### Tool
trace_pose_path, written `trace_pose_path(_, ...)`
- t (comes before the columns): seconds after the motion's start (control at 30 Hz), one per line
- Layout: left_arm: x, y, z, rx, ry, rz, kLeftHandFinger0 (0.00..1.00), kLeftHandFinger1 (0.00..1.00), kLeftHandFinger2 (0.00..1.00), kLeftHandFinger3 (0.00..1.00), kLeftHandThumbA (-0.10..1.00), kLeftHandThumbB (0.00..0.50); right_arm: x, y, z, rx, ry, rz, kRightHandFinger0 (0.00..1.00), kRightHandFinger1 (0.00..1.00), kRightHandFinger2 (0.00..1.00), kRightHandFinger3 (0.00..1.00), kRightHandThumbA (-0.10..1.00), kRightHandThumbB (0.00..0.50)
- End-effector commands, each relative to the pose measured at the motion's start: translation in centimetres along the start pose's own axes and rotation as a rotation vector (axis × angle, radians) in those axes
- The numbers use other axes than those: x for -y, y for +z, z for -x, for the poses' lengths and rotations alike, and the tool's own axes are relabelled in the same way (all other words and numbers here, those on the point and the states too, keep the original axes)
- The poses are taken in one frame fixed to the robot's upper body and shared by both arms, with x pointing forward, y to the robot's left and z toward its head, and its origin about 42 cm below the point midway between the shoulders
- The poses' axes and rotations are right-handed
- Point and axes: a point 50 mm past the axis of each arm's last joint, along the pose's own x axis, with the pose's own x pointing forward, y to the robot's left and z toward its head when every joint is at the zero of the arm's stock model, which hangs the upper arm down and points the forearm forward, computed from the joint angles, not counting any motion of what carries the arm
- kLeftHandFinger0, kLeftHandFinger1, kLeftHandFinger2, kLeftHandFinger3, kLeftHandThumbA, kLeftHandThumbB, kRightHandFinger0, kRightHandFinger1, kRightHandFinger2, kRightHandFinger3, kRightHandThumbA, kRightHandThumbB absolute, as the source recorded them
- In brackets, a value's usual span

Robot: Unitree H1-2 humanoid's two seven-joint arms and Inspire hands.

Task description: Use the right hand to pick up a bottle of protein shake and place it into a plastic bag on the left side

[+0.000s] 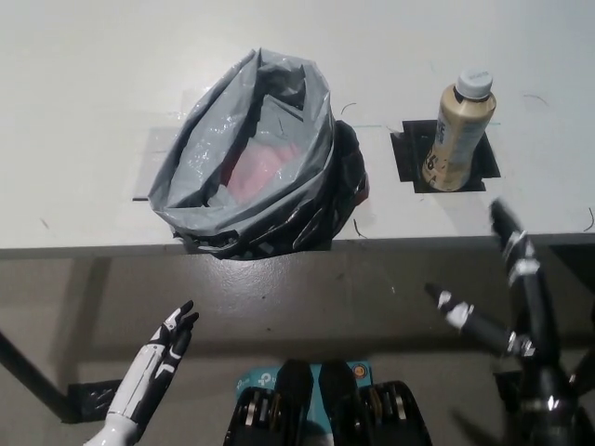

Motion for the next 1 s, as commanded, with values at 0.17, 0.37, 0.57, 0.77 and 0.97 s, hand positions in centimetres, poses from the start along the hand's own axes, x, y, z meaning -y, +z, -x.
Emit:
trace_pose_path(0.17, -0.6, 1.0, 1.0, 0.06, 0.015, -0.008, 1.0, 1.0, 1.0, 1.0, 1.0, 0.217, 0.9, 2.9, -6.3, 0.053, -0.06, -0.025, 1.0, 1.0, 1.0, 1.0, 0.96, 0.337)
trace_pose_path(0.37, -0.3, 0.8, 1.5, 0.061, 0.015, -0.012, 1.0, 1.0, 1.0, 1.0, 1.0, 0.217, 0.7, 0.7, -8.4, -0.044, -0.067, -0.043, 1.0, 1.0, 1.0, 1.0, 1.0, 0.352)
trace_pose_path(0.57, 0.3, 0.8, 1.7, 0.054, -0.001, -0.025, 1.0, 1.0, 1.0, 1.0, 1.0, 0.222, 1.5, -1.5, -10.9, -0.076, -0.075, -0.033, 1.0, 1.0, 1.0, 1.0, 1.0, 0.301)
trace_pose_path(0.77, 0.3, 1.1, 1.4, 0.072, -0.004, -0.059, 1.0, 1.0, 1.0, 1.0, 1.0, 0.212, 2.5, -2.0, -13.0, -0.091, -0.103, -0.018, 1.0, 1.0, 1.0, 1.0, 1.0, 0.298)
trace_pose_path(0.97, 0.2, 1.1, 1.4, 0.07, -0.003, -0.05, 1.0, 1.0, 1.0, 1.0, 1.0, 0.197, 2.7, -1.8, -13.6, -0.075, -0.104, -0.034, 1.0, 1.0, 1.0, 1.0, 1.0, 0.335)
